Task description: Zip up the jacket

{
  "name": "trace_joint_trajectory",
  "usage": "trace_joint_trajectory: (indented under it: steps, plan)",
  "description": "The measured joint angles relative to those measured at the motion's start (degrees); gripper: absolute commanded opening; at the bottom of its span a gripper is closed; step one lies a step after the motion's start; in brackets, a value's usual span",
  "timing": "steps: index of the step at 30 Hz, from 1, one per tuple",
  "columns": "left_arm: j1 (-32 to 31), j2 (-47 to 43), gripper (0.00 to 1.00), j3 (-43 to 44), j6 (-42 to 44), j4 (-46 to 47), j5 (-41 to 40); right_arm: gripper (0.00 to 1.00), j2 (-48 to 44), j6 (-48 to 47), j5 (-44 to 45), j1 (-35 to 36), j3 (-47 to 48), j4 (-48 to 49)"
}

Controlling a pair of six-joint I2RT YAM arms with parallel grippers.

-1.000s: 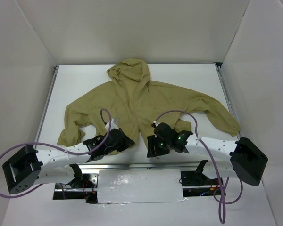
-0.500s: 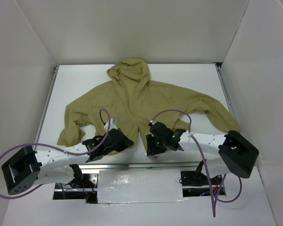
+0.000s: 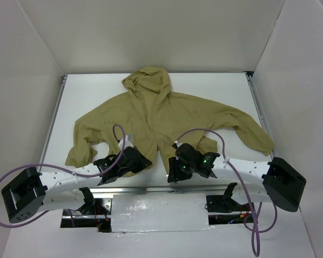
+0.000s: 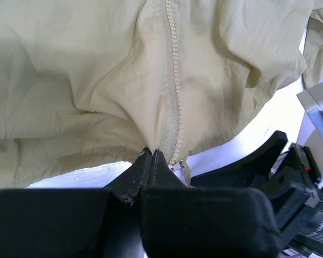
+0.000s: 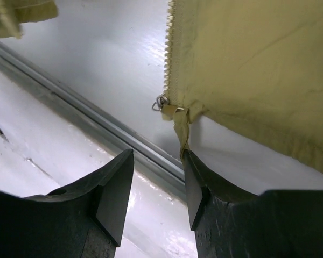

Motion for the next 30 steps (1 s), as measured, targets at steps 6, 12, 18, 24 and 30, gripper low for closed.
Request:
trace_joint_trajectory:
  steps: [6, 12, 18, 24, 30]
  plan:
    - [0.15, -0.09, 0.0, -0.2, 0.04, 0.02, 0.0, 0.37, 4.5, 0.98, 1.01, 0.11, 0.09, 2.19]
    - [0.46, -0.92, 0.0, -1.16, 0.07, -0.07, 0.02, 0.11, 5.64, 2.1, 3.04, 1.29, 0.17, 2.49]
    - [0.74, -1.14, 0.0, -1.18, 0.11, -0.33, 0.0, 0.0, 5.66, 2.8, 5.11, 4.2, 0.92, 1.07]
    - [1.14, -1.14, 0.0, -1.18, 0.15, -0.39, 0.02, 0.0, 5.16, 4.11, 4.74, 8.04, 1.6, 0.13]
    - [1.36, -1.11, 0.0, -1.18, 0.26, -0.39, 0.04, 0.08, 4.76, 5.6, 2.84, 10.82, 1.81, 0.68]
